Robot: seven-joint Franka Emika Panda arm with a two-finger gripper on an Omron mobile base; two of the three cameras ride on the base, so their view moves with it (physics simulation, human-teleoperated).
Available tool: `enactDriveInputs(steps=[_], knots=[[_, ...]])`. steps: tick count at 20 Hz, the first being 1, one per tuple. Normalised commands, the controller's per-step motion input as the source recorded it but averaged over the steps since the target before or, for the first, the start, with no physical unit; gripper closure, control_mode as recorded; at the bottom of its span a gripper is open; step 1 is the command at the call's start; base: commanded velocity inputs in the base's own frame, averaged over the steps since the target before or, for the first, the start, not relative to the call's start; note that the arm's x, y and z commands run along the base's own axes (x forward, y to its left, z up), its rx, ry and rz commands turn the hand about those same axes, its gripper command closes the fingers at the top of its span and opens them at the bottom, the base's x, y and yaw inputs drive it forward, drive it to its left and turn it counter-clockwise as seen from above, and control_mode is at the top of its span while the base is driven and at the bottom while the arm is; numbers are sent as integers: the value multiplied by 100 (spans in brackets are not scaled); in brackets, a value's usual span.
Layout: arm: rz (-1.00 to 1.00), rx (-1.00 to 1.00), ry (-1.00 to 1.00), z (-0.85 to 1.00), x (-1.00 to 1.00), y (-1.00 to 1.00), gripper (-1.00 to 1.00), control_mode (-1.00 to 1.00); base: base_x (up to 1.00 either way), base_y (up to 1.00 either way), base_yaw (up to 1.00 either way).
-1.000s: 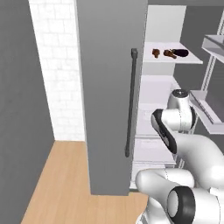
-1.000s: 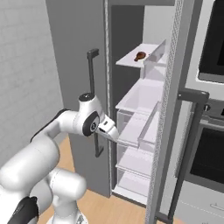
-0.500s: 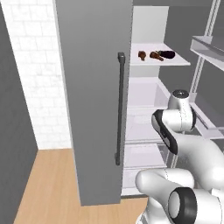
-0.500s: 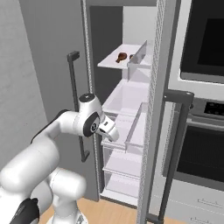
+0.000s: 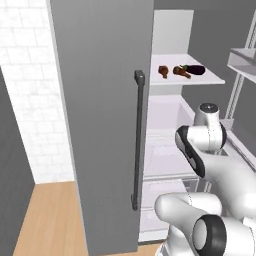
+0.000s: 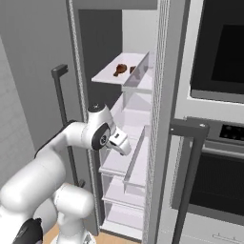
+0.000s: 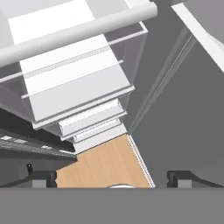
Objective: Place one eggplant and one chicken drumstick in each tupperware on the nearby counter, to pack two identical lunches.
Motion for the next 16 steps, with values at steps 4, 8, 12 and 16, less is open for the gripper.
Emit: enactDriveInputs(steps=[4,8,12,16], knots=[[0,0,0,0,0,0,-100,100,28,-6,0],[0,-1,-2,100,37,-15,-100,-100,0,0,0],[3,-18,-23,100,19,0,-100,-100,0,0,0],[19,-22,-35,100,-17,-3,-100,-100,0,0,0]])
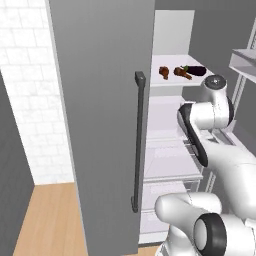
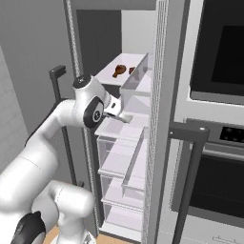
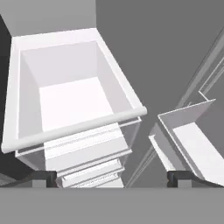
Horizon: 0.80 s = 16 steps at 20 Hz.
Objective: Place one eggplant and one chicken drumstick in each tupperware on the nearby counter, to pack two identical lunches.
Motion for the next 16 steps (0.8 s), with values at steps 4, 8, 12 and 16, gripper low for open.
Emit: enactDriveInputs(steps=[4,8,12,16], knots=[[42,-18,-40,100,-45,-13,-100,-100,0,0,0],[36,-16,-13,100,-14,0,-100,-100,0,0,0],[20,-9,11,100,32,3,-100,-100,0,0,0],[4,0,21,15,66,28,-100,-100,0,0,0]])
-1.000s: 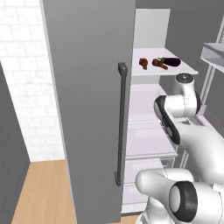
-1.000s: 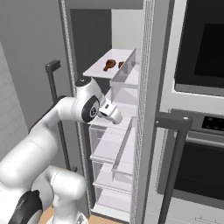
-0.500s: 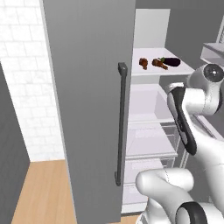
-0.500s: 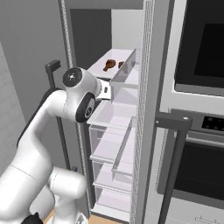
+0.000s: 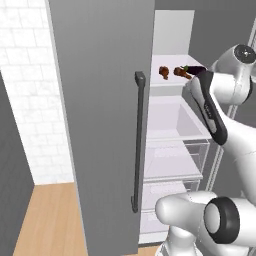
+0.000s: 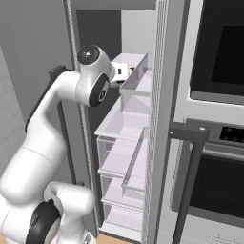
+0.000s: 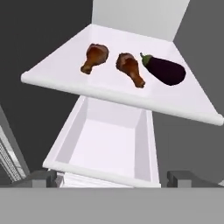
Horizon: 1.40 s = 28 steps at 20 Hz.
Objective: Place one eggplant and one chicken drumstick in each tupperware on the nearby counter, to pack two identical lunches.
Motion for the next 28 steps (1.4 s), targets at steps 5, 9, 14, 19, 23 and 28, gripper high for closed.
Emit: enactDriveInputs(steps=[5,9,14,19,23,28], knots=[[-15,9,-1,0,82,0,-100,-100,0,0,0],[-13,17,-6,-6,79,0,-100,-100,0,0,0],[-7,17,-2,-15,85,-4,-100,-100,0,0,0],[-3,1,1,0,81,-6,-100,-100,0,0,0],[0,0,2,-3,60,-35,-100,-100,0,0,0],[0,0,5,-9,37,-13,-100,-100,0,0,0]])
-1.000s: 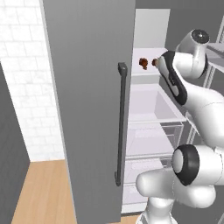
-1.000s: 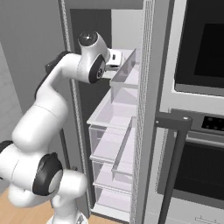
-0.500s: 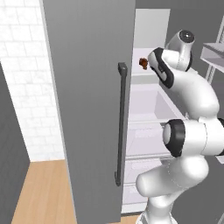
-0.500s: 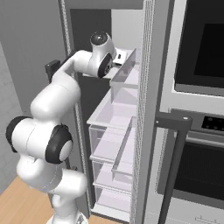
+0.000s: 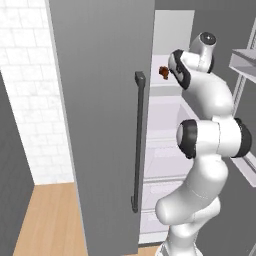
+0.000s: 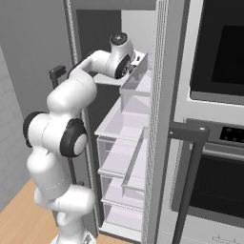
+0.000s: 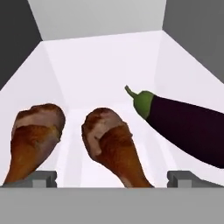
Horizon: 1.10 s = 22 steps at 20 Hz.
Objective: Place one eggplant and one chicken drumstick in each tupperware on the nearby counter, to pack two identical lunches.
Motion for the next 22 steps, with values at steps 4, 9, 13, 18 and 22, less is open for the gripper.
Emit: enactDriveInputs(steps=[4,9,13,18,22], knots=[[0,0,12,-34,42,0,-100,-100,0,0,0],[0,0,12,-37,36,0,-100,-100,0,0,0],[0,0,0,-24,19,0,-100,-100,0,0,0],[0,0,-1,-30,8,-6,100,-100,0,0,0],[0,0,-5,-19,0,-10,100,-100,0,0,0]])
